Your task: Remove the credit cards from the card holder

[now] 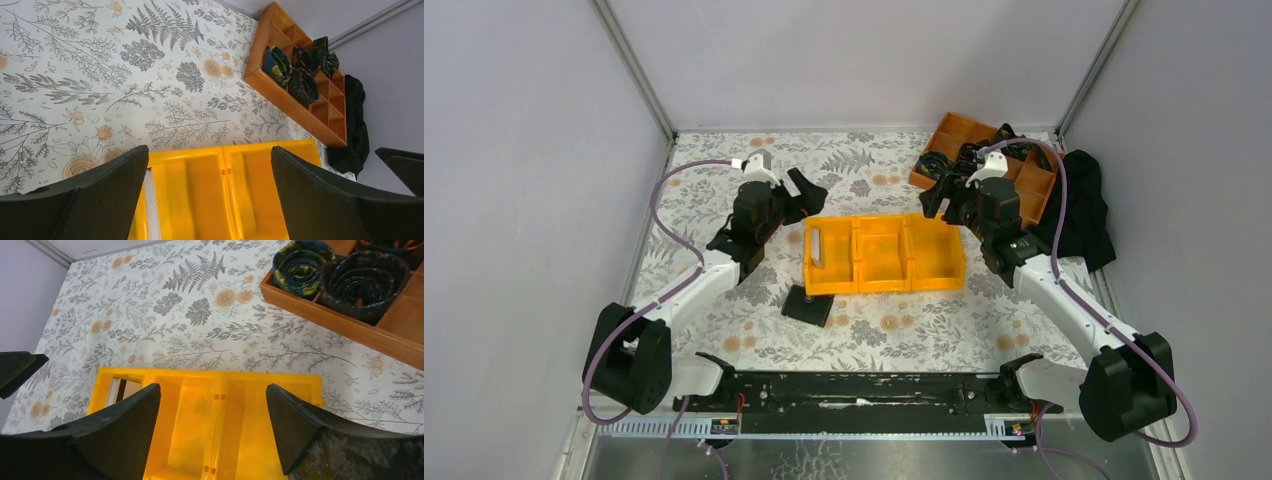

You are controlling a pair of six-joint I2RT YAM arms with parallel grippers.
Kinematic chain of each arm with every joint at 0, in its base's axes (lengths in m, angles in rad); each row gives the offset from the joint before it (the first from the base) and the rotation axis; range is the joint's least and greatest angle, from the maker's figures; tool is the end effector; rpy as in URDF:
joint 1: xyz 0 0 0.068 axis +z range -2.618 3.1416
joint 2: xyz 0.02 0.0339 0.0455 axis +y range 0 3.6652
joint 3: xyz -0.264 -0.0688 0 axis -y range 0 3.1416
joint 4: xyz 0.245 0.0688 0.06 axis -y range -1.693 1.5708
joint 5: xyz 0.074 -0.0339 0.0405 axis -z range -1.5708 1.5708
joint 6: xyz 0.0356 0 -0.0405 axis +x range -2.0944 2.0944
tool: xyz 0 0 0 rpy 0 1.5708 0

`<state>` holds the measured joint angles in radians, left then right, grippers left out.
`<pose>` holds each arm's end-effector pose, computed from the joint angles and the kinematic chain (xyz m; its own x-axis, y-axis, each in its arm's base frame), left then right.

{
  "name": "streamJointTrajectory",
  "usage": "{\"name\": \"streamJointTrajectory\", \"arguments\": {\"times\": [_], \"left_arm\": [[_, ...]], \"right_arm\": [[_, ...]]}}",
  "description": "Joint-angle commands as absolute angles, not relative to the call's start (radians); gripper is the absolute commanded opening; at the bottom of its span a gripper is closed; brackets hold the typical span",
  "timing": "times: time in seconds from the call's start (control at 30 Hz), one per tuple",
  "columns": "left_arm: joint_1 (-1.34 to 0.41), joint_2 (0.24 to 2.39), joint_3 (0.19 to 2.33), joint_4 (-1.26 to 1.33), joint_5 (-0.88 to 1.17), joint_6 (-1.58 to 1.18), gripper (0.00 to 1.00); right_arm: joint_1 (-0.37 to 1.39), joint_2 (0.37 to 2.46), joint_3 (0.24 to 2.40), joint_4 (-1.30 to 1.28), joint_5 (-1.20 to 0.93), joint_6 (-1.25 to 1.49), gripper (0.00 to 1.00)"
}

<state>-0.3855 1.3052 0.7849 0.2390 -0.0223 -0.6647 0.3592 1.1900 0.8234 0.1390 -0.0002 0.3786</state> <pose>0.2768 -0.1115 0.2681 -0.4221 -0.4942 -0.7600 0.1216 0.7999 -0.5877 0.2611 0.0980 0.3021 -0.3263 0.2723 -0.9052 -0.2487 0.8991 0.3601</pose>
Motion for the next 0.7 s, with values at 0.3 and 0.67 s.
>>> {"name": "streamJointTrajectory", "arguments": {"times": [0.3,0.67], "left_arm": [[-0.389,1.37,0.747,0.223,-0.144,-0.626,0.92],[-0.4,1.369,0.721,0.215,-0.143,-0.623,0.91]], "right_arm": [[0.356,1.15,0.841,0.066,0.137,0.392,0.84],[0.321,1.14,0.803,0.007,0.161,0.408,0.84]]}}
